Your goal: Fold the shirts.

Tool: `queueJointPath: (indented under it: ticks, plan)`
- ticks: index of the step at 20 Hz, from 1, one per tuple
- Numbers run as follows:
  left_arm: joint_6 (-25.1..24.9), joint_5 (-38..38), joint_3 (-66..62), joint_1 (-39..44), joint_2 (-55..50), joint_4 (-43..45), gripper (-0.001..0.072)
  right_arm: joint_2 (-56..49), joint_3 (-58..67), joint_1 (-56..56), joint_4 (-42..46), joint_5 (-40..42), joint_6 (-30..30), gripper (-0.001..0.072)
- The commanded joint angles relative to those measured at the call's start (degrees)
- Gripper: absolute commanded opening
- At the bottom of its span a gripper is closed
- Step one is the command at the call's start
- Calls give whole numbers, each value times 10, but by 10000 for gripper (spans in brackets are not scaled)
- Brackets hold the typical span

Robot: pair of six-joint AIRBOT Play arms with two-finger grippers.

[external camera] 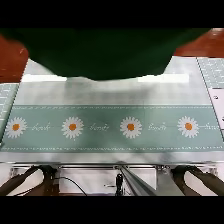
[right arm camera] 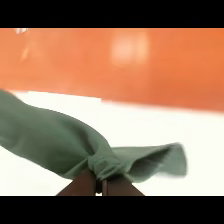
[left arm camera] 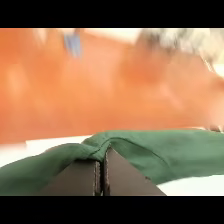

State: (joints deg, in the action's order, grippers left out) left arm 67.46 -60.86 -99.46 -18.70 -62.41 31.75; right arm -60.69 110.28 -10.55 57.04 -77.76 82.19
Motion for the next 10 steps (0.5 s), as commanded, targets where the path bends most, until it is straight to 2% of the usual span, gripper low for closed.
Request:
queueJointPath:
  ticks: [1,4,6,10]
  plan:
    - [4,-8,-89,-28,85,62,15,85,84,0,58,-22,11,30]
    - [54,-76,-92,-41,167,181,15,165,84,0,83,-51,18,30]
    - [76,-95,-92,-35,220,261,15,208,84,0,91,-86,25,30]
    - [103,-106,-92,58,308,397,15,254,84,0,105,-160,38,30]
